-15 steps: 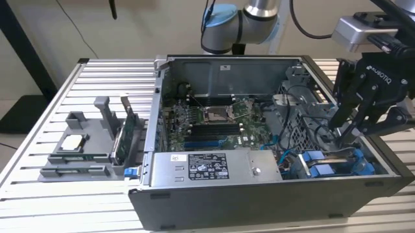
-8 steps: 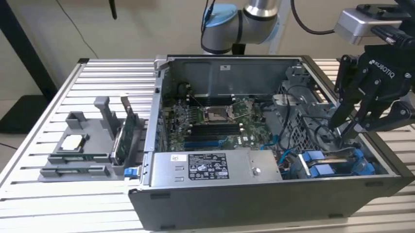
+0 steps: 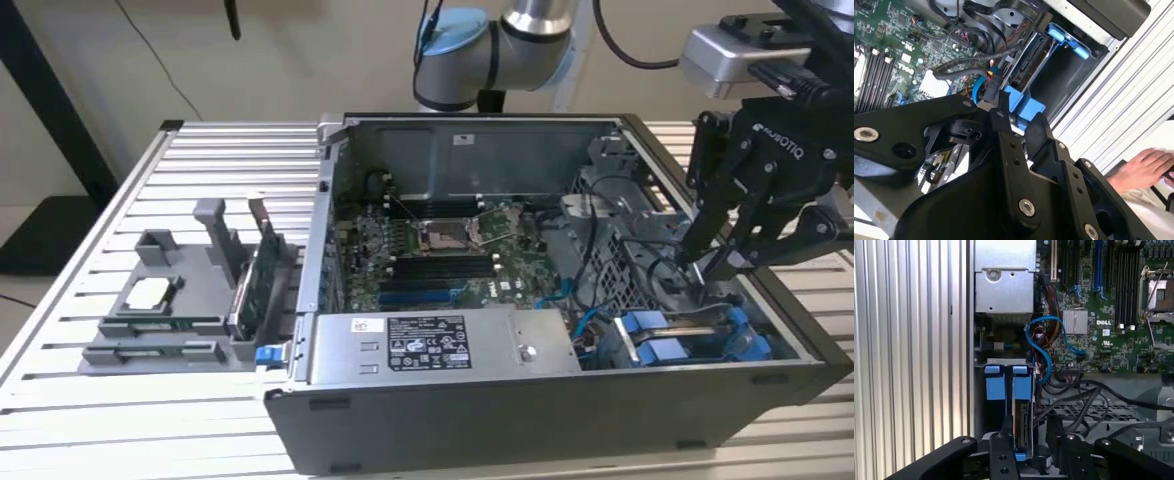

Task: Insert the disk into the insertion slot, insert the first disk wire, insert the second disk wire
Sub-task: 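Insert the first disk wire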

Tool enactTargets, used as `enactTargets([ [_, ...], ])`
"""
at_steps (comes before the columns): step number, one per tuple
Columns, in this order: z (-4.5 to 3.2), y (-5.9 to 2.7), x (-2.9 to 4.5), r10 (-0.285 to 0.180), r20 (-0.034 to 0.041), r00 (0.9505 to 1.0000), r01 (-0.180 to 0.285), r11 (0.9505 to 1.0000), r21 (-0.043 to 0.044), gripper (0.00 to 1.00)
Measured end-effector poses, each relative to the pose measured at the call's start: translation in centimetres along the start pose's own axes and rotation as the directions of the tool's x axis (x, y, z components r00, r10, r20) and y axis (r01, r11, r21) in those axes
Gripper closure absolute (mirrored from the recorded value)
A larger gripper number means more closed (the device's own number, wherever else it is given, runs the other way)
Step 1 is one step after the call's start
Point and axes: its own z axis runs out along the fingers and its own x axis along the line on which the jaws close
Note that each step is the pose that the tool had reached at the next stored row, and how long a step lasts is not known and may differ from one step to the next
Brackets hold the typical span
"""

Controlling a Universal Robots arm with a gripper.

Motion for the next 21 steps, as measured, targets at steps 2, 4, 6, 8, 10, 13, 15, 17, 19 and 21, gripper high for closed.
enactTargets([
  [2,0.05,0.08,-0.17,-0.004,0.0055,1.0,0.004,1.0,0.0069,0.6],
  [4,0.1,0.14,-0.32,-0.008,0.0101,0.9999,0.008,0.9999,0.0151,0.6],
  [6,0.17,0.22,-0.45,-0.014,0.0144,0.9998,0.013,0.9996,0.0249,0.6],
  [8,0.27,0.32,-0.57,-0.019,0.0168,0.9997,0.018,0.9993,0.0337,0.6],
  [10,0.43,0.42,-0.68,-0.025,0.0176,0.9995,0.024,0.9988,0.0433,0.6],
  [13,0.65,0.64,-0.85,-0.034,0.0184,0.9993,0.033,0.998,0.0542,0.6],
  [15,0.79,0.84,-0.97,-0.039,0.0187,0.999,0.038,0.9975,0.0587,0.6],
  [17,0.93,0.99,-1.08,-0.048,0.0195,0.9986,0.047,0.997,0.0607,0.6],
  [19,1.05,1.1,-1.17,-0.057,0.0204,0.9981,0.056,0.9964,0.0632,0.6],
  [21,1.14,1.14,-1.21,-0.064,0.0208,0.9977,0.063,0.9957,0.0683,0.6],
])
